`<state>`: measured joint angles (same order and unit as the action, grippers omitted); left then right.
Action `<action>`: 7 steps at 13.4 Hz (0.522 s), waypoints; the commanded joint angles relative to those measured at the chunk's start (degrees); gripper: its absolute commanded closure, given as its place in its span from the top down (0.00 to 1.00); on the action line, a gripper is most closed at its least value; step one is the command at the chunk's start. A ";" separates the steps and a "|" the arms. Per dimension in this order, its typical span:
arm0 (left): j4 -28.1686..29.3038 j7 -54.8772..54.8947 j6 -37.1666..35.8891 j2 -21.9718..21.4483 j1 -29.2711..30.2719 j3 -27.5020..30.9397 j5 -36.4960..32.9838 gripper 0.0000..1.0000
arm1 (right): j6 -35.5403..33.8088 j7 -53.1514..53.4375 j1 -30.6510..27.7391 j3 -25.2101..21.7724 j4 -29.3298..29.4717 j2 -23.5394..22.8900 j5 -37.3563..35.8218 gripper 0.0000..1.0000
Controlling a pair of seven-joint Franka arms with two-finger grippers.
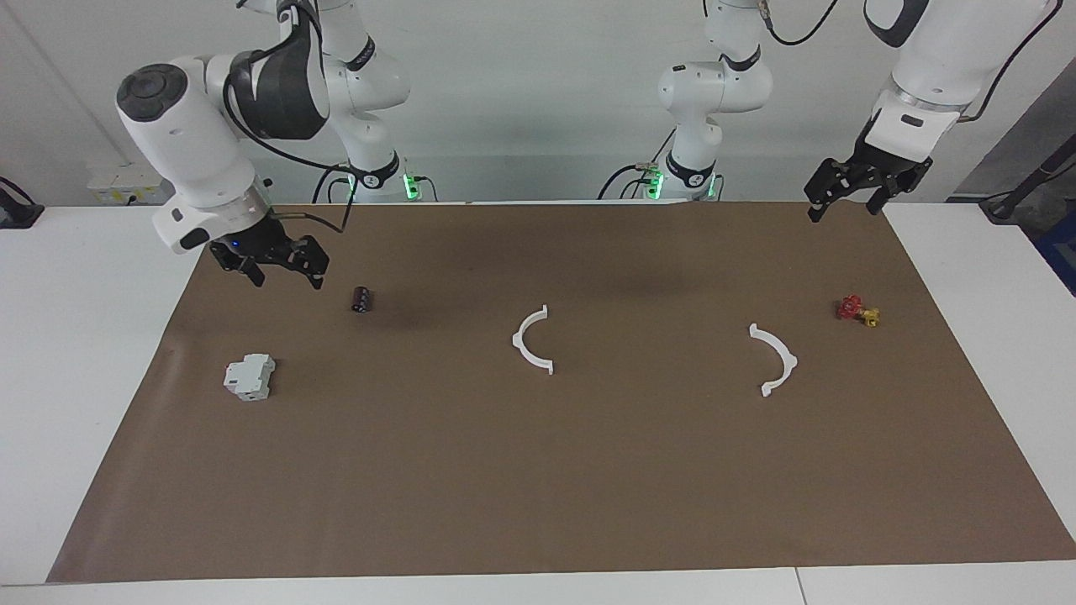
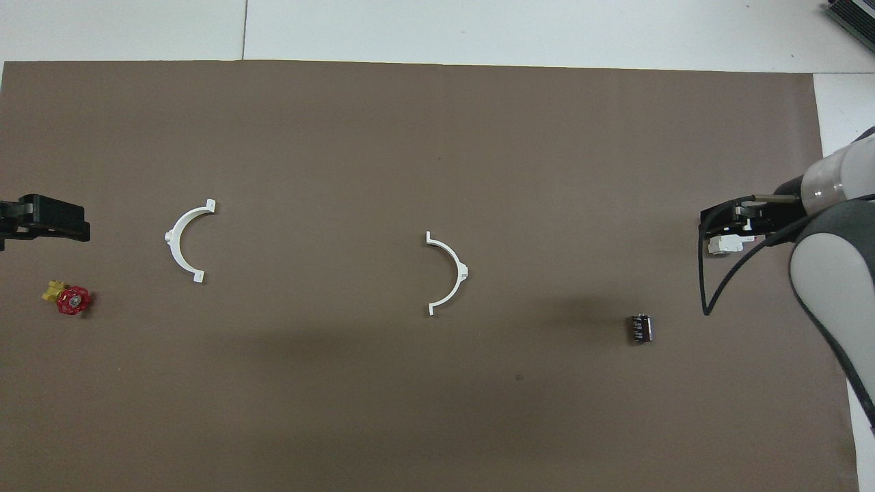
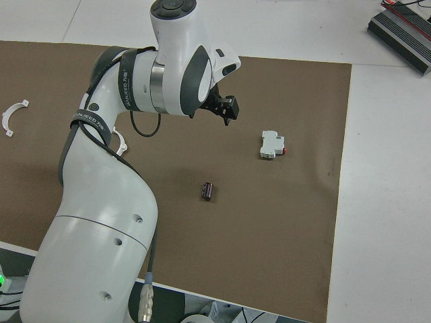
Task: Assemble drain pipe with both arms
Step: 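Release the clamp half and withdraw the right gripper to its side, then reach the left gripper to the other white clamp half and grasp it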
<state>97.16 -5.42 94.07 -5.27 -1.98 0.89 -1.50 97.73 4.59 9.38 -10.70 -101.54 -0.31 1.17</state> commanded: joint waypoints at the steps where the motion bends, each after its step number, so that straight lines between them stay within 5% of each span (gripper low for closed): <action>1: 15.84 -0.56 13.74 -7.03 1.80 0.07 -0.87 1.00 | -8.58 -1.42 -1.20 0.77 6.51 -0.57 -1.08 1.00; 3: 18.06 -2.31 17.71 -5.47 1.45 0.07 -0.87 1.00 | -12.90 -8.59 -1.21 0.77 10.38 -1.53 -2.74 1.00; 7: 20.70 -5.73 25.97 1.29 1.10 -0.01 -0.87 1.00 | -11.70 -12.13 -4.72 0.59 6.89 -0.05 -3.46 1.00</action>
<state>116.45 -8.17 115.45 -7.13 -0.32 0.92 -1.51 85.85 -4.12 7.10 -10.66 -93.57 -0.21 -1.63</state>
